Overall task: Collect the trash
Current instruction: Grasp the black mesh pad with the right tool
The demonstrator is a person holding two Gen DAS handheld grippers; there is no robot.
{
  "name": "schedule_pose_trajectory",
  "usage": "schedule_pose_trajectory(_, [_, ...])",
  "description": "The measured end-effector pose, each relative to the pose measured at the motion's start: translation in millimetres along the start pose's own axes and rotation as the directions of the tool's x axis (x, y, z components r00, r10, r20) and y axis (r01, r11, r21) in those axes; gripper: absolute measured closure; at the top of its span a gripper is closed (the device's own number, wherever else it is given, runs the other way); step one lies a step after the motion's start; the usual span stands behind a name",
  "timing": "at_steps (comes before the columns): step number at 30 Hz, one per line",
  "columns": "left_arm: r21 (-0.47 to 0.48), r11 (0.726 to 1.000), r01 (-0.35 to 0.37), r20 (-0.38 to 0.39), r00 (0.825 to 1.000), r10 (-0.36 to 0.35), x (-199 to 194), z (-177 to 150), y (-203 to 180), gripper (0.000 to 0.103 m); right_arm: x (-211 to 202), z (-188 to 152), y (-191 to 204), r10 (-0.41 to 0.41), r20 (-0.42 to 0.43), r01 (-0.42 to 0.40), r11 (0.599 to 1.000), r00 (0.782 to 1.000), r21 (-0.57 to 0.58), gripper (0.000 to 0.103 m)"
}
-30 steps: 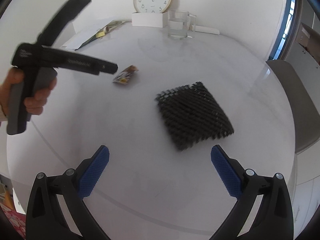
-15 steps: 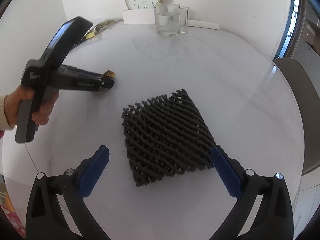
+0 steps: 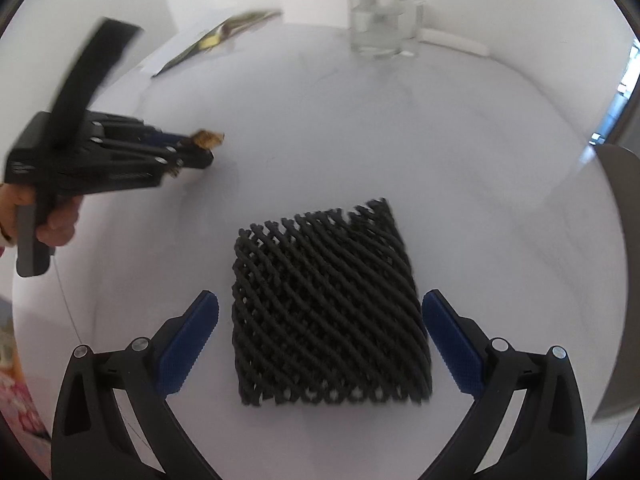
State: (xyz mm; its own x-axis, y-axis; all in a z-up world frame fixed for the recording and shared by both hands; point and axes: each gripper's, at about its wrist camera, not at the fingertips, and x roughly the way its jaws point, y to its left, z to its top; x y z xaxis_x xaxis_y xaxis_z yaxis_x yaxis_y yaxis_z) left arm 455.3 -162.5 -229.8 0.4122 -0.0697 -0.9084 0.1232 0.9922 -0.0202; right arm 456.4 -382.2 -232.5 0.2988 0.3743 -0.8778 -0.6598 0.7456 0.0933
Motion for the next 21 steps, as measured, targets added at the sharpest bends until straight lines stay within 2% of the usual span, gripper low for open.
schedule_pose_trajectory(5, [-0.043,0.999,0.030,0.012,0.999,-0.030,-20.4,-11.1,10.0,0.079,21.9,13.5,-4.7,0.052,-0.067,-0.053,0.999,0.996,-0.012,0.002])
schedule_pose_trajectory(10, [-0.055,0.998,0.031,0.026,0.999,-0.030,-40.5,-27.8,18.8,0.079,34.0,12.0,6.6,-0.023,-0.117,0.013,0.996,0.993,-0.085,0.003])
schedule_pose_trajectory(13, [-0.071,0.997,0.041,0.032,0.999,-0.039,-51.1,-37.7,26.4,0.079,31.5,7.6,13.0,-0.048,-0.111,0.036,0.993,0.993,-0.111,0.020])
schedule_pose_trajectory(15, [-0.086,0.995,0.048,0.037,0.998,-0.045,-57.6,-44.0,32.0,0.079,25.3,4.2,12.6,-0.064,-0.094,0.054,0.993,0.994,-0.101,0.042])
schedule_pose_trajectory(17, [-0.092,0.995,0.049,0.043,0.998,-0.045,-62.4,-48.6,36.0,0.079,19.9,1.7,8.8,-0.057,-0.079,0.052,0.996,0.995,-0.070,0.053])
schedule_pose_trajectory(18, [-0.096,0.994,0.047,0.045,0.998,-0.043,-64.9,-51.5,38.0,0.079,16.5,-0.2,6.2,-0.058,-0.067,0.054,0.997,0.996,-0.049,0.065])
schedule_pose_trajectory(20, [-0.100,0.994,0.039,0.048,0.998,-0.034,-67.8,-54.2,40.7,0.079,14.6,-2.8,2.9,-0.038,-0.062,0.037,0.999,0.997,-0.019,0.071])
schedule_pose_trajectory(21, [-0.105,0.994,0.040,0.048,0.998,-0.035,-69.3,-56.3,42.4,0.079,12.9,-4.2,1.9,-0.032,-0.053,0.032,0.999,0.998,-0.007,0.081])
